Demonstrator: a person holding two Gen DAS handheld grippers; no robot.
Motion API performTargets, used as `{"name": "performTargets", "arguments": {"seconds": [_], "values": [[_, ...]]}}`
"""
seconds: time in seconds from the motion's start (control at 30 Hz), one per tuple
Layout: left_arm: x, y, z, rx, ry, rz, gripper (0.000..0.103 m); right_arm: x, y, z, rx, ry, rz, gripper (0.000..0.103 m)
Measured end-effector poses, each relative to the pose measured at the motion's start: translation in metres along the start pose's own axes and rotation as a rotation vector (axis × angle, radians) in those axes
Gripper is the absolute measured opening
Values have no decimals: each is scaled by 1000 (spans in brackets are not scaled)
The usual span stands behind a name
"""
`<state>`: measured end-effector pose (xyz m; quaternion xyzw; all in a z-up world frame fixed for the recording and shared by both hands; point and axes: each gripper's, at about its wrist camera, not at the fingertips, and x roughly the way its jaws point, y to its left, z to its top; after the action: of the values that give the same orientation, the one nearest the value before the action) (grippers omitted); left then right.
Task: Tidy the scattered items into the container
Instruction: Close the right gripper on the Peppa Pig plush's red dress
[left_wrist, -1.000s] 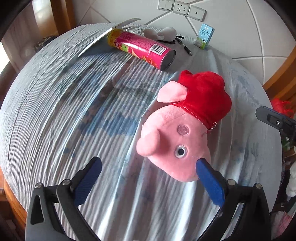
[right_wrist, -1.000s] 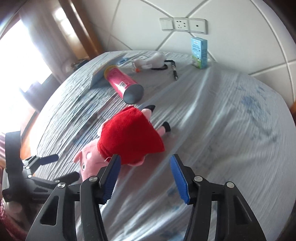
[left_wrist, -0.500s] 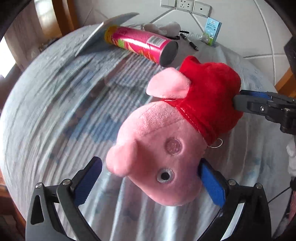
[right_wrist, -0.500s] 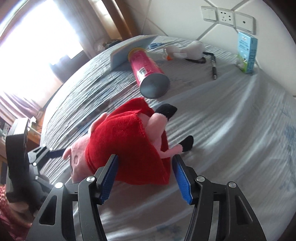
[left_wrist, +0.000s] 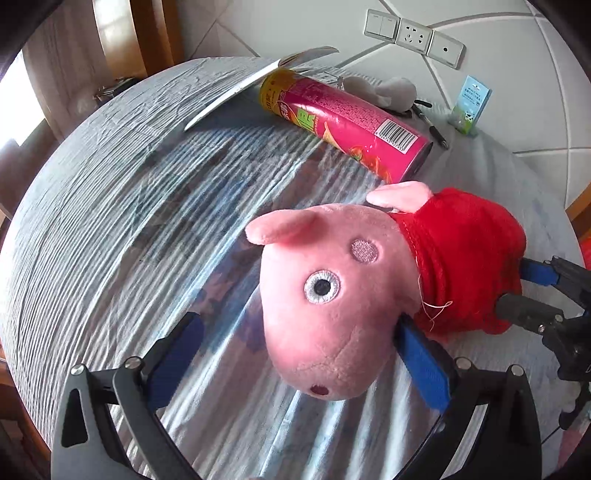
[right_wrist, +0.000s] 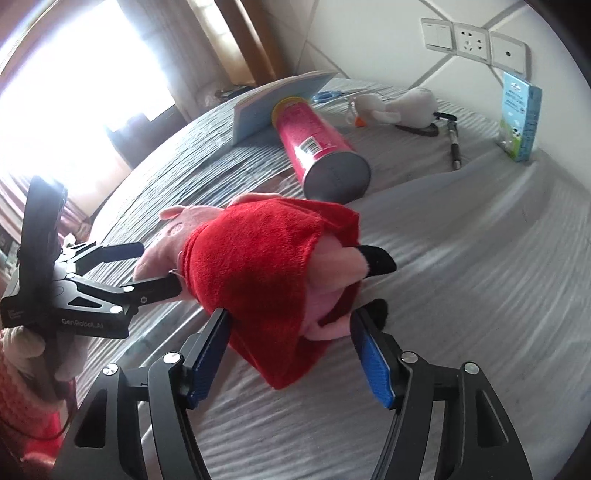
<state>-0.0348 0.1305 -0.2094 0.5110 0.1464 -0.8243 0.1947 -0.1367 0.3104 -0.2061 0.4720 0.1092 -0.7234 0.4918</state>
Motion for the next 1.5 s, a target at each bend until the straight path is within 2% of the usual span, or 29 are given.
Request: {"name": "performTargets", "arguments": {"seconds": [0.1, 0.27, 0.47, 0.63, 0.7, 0.77, 0.83, 0.9, 1.1, 1.23, 1.37, 1.4, 1.43, 1.5], "values": [[7, -1, 0, -9, -2, -7, 103, 4, 0, -1, -14, 0, -41, 81], [11, 1, -3, -42, -53, -14, 103, 5, 6, -4, -94, -61, -68, 81], [-2, 5, -10, -42, -98, 13, 103, 0, 12, -11, -147, -105, -36, 80], [14, 2, -2, -34, -88, 0, 103, 25, 14, -1, -166, -98, -18, 87], [27, -1, -3, -16, -56, 28, 103, 32, 11, 4, -145, -101, 13, 87], [42, 0, -5, -19, -13, 42, 97, 36, 9, 5, -133, -100, 29, 89], [41, 8, -6, -70, -47, 25, 89, 39, 6, 5, -124, -99, 28, 96], [40, 13, -4, -90, -54, 7, 88, 38, 4, 4, -117, -100, 25, 97], [19, 11, -7, 8, -77, 7, 88, 21, 8, 3, -153, -91, -13, 99], [1, 18, -9, 21, -69, 5, 89, 13, 9, -3, -151, -72, -1, 101], [-19, 18, -3, 22, -103, 8, 94, 2, 15, -2, -149, -82, 13, 102], [-24, 16, -1, 29, -116, 12, 101, -2, 17, -1, -147, -90, 24, 103], [-29, 15, 0, 36, -129, 16, 103, -4, 18, 1, -146, -95, 29, 103], [-34, 14, 6, 41, -135, 22, 103, -2, 19, 3, -149, -91, 18, 103]]}}
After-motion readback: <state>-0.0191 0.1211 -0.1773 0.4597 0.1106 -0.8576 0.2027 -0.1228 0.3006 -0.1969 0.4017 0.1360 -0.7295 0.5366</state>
